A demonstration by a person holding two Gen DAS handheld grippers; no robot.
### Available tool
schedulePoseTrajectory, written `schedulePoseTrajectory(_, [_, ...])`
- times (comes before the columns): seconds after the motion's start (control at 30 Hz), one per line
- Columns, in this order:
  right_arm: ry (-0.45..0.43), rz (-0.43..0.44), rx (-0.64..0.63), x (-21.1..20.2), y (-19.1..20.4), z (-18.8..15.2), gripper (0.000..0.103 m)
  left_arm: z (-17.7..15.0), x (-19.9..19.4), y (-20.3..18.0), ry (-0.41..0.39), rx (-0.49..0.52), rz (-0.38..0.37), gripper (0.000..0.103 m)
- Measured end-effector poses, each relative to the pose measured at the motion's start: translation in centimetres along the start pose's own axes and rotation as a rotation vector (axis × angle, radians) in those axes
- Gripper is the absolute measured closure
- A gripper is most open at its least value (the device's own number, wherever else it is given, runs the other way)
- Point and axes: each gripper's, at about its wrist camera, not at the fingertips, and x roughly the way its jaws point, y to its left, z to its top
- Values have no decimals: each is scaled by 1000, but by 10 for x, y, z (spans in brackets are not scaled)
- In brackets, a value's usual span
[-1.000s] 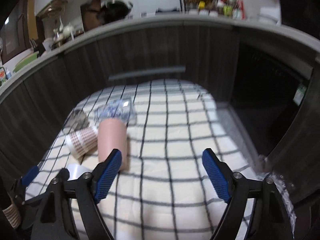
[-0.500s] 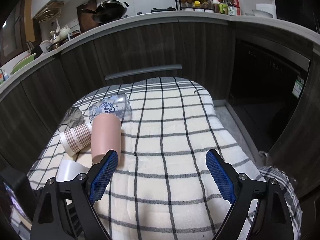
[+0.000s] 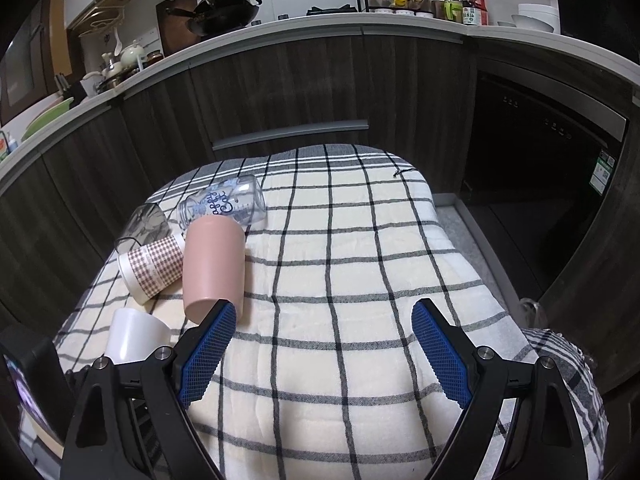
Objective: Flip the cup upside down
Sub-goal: 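Turn the white cup rim-down with the left gripper and lower it onto the cloth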
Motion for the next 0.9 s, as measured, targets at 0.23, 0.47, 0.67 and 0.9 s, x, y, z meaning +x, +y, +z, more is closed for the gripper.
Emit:
schedulePoseTrajectory(0.23, [-3,3,7,-18,3,11,13,22,-10,5,234,48,-26,36])
schedulePoseTrajectory(0.47, [54,72,39,-23,6,25,13,36,-4,-13,607,130,-151,36])
schedulePoseTrajectory(0.67, [185,125,127,-5,0,34,13,53,9,-27,812,179,-145,36])
schedulePoseTrajectory(0.9, [231,155,199,17,-7,51,13,69,39,-42,949,212,-108,36])
